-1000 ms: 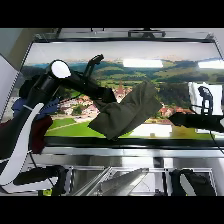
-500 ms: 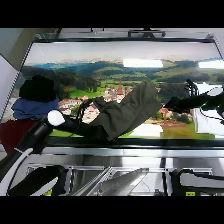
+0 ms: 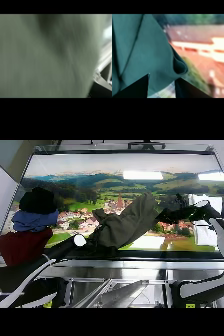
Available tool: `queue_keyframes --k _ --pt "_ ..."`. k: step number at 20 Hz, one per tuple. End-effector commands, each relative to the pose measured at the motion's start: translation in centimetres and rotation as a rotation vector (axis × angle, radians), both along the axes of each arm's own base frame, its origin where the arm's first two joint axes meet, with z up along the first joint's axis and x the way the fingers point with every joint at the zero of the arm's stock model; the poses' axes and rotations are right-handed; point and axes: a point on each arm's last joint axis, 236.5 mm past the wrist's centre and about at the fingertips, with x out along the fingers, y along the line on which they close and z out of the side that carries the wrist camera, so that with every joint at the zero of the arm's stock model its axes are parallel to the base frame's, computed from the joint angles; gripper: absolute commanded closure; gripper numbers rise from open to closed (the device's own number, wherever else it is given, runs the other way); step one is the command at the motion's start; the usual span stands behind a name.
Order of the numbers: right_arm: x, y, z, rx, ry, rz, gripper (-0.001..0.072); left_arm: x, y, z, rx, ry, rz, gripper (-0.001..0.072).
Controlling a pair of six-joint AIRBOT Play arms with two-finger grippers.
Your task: Fold the shirts.
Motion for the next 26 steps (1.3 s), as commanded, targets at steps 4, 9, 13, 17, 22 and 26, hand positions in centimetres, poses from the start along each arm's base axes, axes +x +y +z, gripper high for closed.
queue_keyframes --k 4,9,13,17,22,26 --pt "1.3 0.7 -1.4 -0.008 -0.005 0.016 0.0351 3.3 -1.1 -1.3 0.026 0.011 -0.055 0.0373" --pt "2.2 1.2 -0.9 0.026 -0.030 -0.012 0.0672 6.1 1.7 -1.1 0.061 -0.026 -0.032 0.0678" --pt "3.5 2.2 2.5 0.132 -0.102 -0.035 0.0701 8.5 2.4 1.0 0.025 -0.097 -0.020 0.0692" --pt "4.1 2.3 16.8 0.280 -0.398 -0.002 0.0701 14.9 4.8 14.5 -0.113 -0.404 0.078 0.0692" --pt "-5.3 6.3 42.3 0.427 -1.034 0.103 0.0700 13.7 10.3 35.5 -0.240 -0.826 0.118 0.0691" --pt "-12.5 7.7 49.3 0.161 -1.348 0.097 0.0700 9.9 11.9 44.9 -0.240 -1.090 0.109 0.0688"
